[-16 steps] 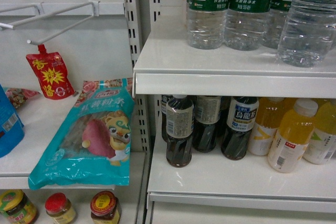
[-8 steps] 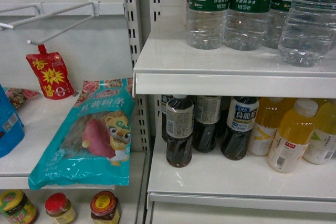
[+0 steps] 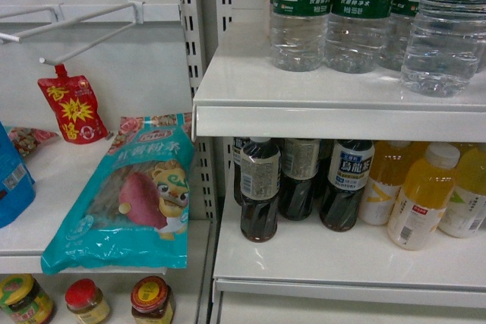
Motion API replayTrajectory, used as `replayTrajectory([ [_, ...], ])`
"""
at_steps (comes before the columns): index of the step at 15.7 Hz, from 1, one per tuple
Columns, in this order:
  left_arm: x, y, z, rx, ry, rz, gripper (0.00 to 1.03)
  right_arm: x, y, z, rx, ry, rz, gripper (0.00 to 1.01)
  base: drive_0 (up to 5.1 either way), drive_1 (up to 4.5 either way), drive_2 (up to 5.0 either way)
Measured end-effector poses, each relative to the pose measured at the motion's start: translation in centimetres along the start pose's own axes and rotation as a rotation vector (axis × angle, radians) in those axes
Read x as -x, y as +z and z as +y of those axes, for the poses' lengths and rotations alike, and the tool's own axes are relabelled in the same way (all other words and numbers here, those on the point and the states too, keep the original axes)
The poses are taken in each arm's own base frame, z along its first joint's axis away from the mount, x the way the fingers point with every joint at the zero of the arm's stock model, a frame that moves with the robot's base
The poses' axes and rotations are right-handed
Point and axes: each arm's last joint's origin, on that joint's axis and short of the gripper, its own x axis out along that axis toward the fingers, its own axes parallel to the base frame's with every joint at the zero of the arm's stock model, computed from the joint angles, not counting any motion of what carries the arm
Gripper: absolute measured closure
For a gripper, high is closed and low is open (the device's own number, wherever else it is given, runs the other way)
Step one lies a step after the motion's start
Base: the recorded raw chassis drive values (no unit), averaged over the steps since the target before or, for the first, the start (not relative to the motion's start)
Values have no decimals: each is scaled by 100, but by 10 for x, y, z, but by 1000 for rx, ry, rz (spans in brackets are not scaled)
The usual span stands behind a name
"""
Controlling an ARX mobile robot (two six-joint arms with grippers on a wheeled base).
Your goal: Move water from second to third shelf
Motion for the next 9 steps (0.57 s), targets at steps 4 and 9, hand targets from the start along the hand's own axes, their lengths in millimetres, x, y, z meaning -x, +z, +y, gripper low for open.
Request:
replayTrajectory([
  [4, 0, 0, 0, 0, 0, 0, 5, 60, -17, -14, -33, -8, -101, 3, 0, 0, 0],
  [9, 0, 0, 0, 0, 0, 0, 5, 90, -97, -23, -15, -212, -137, 56, 0, 0, 0],
])
